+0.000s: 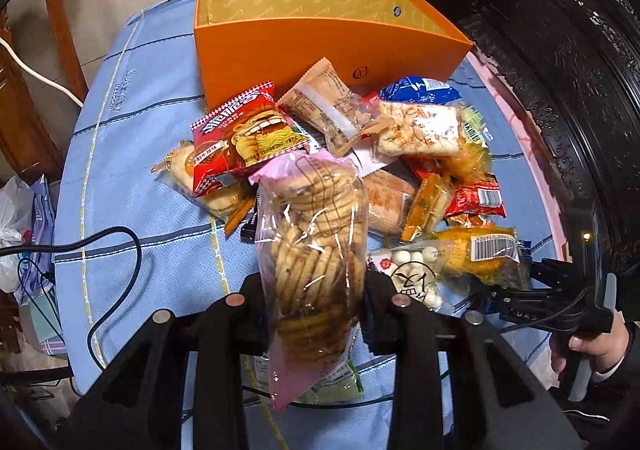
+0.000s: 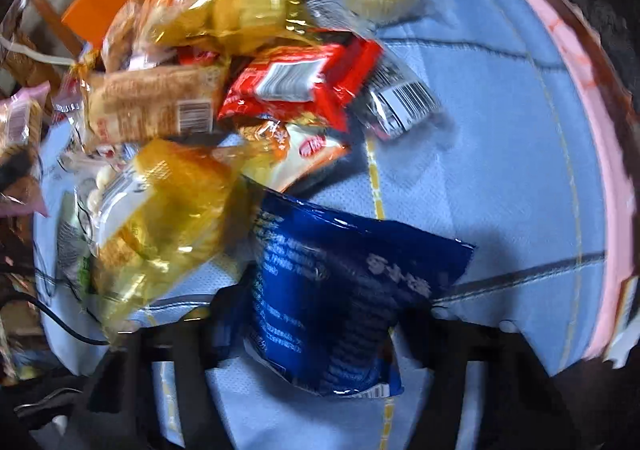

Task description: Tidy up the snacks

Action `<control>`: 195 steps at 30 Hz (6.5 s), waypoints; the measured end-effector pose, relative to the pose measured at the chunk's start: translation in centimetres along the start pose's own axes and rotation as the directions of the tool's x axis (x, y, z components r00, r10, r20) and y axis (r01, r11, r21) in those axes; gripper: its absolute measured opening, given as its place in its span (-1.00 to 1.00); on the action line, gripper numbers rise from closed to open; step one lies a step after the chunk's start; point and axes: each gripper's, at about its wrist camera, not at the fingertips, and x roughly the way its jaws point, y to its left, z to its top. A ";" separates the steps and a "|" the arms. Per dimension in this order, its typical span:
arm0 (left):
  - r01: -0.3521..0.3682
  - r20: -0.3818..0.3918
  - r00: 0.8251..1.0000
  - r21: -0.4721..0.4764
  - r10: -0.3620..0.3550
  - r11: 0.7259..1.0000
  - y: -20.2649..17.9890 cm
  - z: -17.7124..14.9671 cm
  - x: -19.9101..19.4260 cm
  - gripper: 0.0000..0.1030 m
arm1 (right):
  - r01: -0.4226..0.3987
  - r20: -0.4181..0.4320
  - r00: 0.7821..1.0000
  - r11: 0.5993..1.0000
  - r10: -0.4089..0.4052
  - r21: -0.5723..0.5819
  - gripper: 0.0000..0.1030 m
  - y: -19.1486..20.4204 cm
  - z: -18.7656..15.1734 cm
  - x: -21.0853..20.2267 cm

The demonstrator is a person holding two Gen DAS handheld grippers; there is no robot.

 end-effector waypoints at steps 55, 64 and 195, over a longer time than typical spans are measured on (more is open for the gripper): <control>0.058 -0.128 0.988 -0.209 -0.087 0.976 2.3 -1.3 2.2 0.85 | -0.056 0.080 0.994 0.971 0.077 -0.233 0.83 5.4 -0.4 -5.0; -0.007 -0.241 0.970 -0.177 -0.037 0.984 0.4 -4.4 5.3 0.85 | 0.028 0.078 0.997 0.973 -0.010 -0.228 0.44 6.7 -1.2 -2.2; 0.028 -0.164 0.986 0.013 -0.025 1.000 -1.8 -3.3 3.5 -0.56 | -0.336 0.028 0.929 0.872 0.369 -0.356 -0.26 9.5 5.0 -7.2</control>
